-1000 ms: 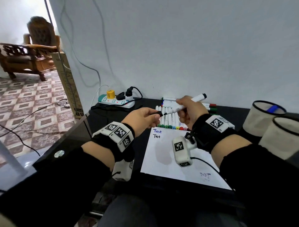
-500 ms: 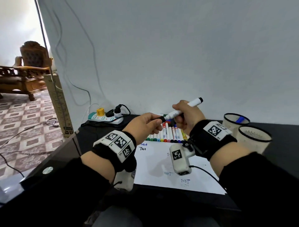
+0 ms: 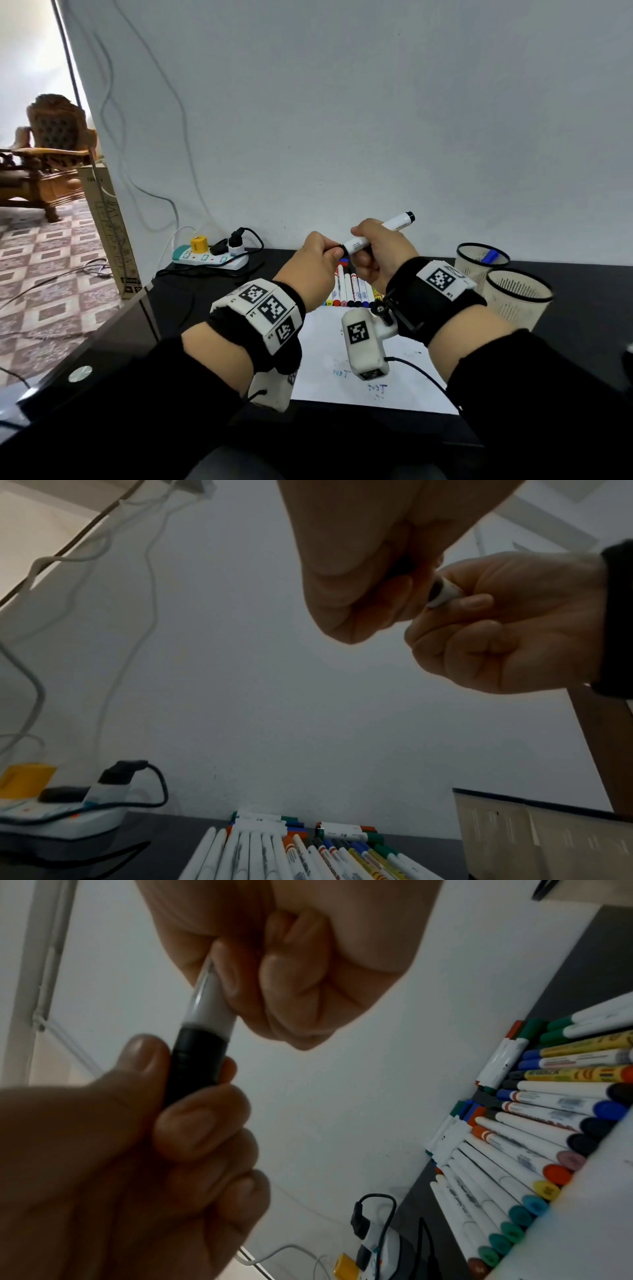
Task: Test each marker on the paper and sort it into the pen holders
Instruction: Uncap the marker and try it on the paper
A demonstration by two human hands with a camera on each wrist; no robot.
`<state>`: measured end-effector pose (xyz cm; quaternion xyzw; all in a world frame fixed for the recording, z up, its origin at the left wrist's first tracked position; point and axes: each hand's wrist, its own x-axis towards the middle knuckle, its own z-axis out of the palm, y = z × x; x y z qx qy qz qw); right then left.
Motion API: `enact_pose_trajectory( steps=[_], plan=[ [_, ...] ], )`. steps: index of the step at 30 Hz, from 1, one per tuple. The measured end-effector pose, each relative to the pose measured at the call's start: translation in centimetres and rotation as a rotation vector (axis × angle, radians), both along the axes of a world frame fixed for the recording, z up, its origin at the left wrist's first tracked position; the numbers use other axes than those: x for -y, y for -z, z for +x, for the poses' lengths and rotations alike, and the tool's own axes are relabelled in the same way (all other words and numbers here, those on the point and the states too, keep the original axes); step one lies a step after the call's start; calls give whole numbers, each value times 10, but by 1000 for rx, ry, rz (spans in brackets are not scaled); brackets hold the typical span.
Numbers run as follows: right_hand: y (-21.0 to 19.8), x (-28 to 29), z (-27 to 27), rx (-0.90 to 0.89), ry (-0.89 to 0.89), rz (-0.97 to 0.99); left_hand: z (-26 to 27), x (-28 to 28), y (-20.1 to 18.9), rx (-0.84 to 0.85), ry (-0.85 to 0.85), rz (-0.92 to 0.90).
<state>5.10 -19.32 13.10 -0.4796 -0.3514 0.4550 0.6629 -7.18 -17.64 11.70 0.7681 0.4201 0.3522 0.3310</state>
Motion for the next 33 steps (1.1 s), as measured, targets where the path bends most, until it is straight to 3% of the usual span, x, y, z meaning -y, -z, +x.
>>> enact_pose_trajectory(
  steps=[4,8,12,13,17,19,21,24,28,33],
  plan=[
    [1,-2,2,-24,17,-2,4,-2,-5,-67,-14,20],
    [1,-7,6,65,44,16,4,-12,-14,-102,-61,-1],
    [-1,-16,16,81,156,75,5,-28,-18,-110,-155,17],
    [-1,-17,19,191,194,78,4,-30,-17,-128,-171,12],
    [-4,-16,25,977,193,78,7,-32,-17,-220,-165,20],
    [-7,-17,26,1282,192,68,13,-32,-19,-253,-150,42],
    [-9,-18,29,1492,206,50,22,-33,-23,-286,-119,70],
    [-10,-19,41,1666,184,-37,33,-33,-28,-358,-46,110],
    [-9,-20,70,1720,230,-200,51,-36,-24,-627,77,236],
    [-4,-14,128,1408,367,-353,79,-48,10,-1052,238,235]
  ],
)
